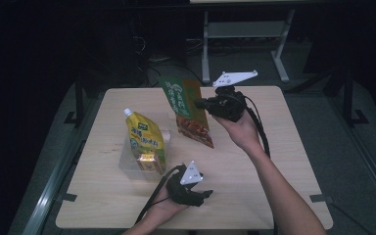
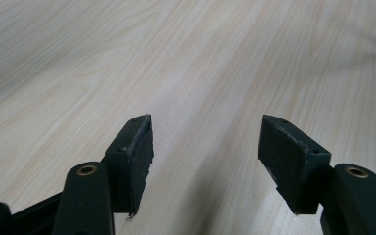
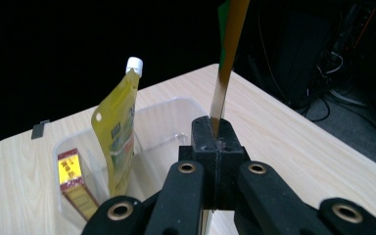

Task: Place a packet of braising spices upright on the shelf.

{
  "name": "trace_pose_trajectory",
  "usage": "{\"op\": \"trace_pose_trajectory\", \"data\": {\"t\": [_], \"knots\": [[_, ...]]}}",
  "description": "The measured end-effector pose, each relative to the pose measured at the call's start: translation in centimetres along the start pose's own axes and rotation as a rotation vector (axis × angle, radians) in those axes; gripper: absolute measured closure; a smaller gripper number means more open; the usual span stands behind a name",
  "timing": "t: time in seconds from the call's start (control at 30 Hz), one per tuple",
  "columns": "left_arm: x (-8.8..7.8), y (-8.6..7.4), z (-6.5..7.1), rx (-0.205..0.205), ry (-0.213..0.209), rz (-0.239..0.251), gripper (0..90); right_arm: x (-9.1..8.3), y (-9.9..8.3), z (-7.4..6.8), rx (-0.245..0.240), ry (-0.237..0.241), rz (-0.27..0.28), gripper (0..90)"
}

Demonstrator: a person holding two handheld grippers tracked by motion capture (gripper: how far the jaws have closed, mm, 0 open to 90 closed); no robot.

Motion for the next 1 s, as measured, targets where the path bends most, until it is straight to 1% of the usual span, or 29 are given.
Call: {"op": "trace_pose_trajectory", "data": {"t": [0.07, 0.13, 0.17, 0.27, 0.47, 0.53, 0.57, 0.63, 0.7, 0.73, 0.77, 0.8, 0.83, 0.87, 0.9, 0.93, 1.0], "knots": [[0.0, -0.1, 0.1, -0.004, -0.001, 0.008, 37.2, 0.4, 0.3, -0.3, -0.001, 0.012, 0.006, 90.0], [0.0, -0.1, 0.1, -0.003, -0.008, 0.007, 37.0, 0.6, 0.4, -0.4, -0.009, 0.01, 0.011, 90.0], [0.0, -0.2, 0.1, -0.005, -0.008, 0.007, 37.0, 1.0, 0.7, -0.6, -0.009, 0.019, 0.019, 90.0], [0.1, -0.2, 0.2, 0.005, -0.009, 0.005, 36.9, 1.8, 1.2, -0.9, -0.023, 0.029, 0.026, 90.0], [0.3, -0.3, 0.3, -0.002, -0.018, 0.011, 36.8, 2.7, 1.8, -1.3, -0.024, 0.038, 0.037, 90.0], [0.2, -0.3, 0.4, 0.001, -0.019, 0.017, 36.7, 3.7, 2.0, -1.6, -0.032, 0.055, 0.038, 90.0], [0.2, -0.3, 0.3, -0.004, -0.022, 0.023, 36.4, 4.2, 2.0, -1.7, -0.031, 0.06, 0.032, 90.0], [0.1, -0.3, 0.3, -0.002, -0.024, 0.023, 36.0, 5.0, 1.9, -1.9, -0.039, 0.061, 0.024, 90.0], [0.0, -0.4, 0.2, 0.0, -0.022, 0.018, 35.9, 6.1, 1.6, -2.0, -0.035, 0.076, 0.013, 90.0], [0.0, -0.4, 0.2, 0.0, -0.022, 0.018, 35.9, 6.5, 1.5, -2.0, -0.042, 0.081, 0.006, 90.0], [0.1, -0.4, 0.2, 0.004, -0.023, 0.014, 35.9, 7.0, 1.4, -2.0, -0.036, 0.083, 0.002, 90.0], [0.1, -0.4, 0.2, -0.003, -0.025, 0.015, 35.9, 7.4, 1.3, -2.0, -0.036, 0.089, 0.001, 90.0], [0.1, -0.4, 0.2, -0.003, -0.025, 0.015, 35.9, 7.4, 1.3, -2.0, -0.036, 0.089, 0.001, 90.0], [0.1, -0.4, 0.2, 0.0, -0.023, 0.013, 35.9, 8.3, 1.1, -2.0, -0.024, 0.1, 0.006, 90.0], [0.0, -0.4, 0.2, 0.0, -0.023, 0.013, 35.9, 8.3, 1.1, -2.0, -0.024, 0.1, 0.006, 90.0], [0.0, -0.4, 0.2, -0.005, -0.021, 0.018, 35.9, 9.0, 0.9, -1.9, -0.008, 0.112, 0.009, 90.0], [0.0, -0.4, 0.2, -0.007, -0.02, 0.022, 35.9, 9.7, 0.8, -1.9, 0.0, 0.119, 0.016, 90.0]]}}
Point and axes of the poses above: each handheld gripper's, and its own axes: x roughly forward along the jaws, y roughly out of its top, z roughly to its right, the point moved 1 cm from there along x, roughly forward along the jaws, and after that the axes turned 5 degrees about z, right-handed, at the moved point
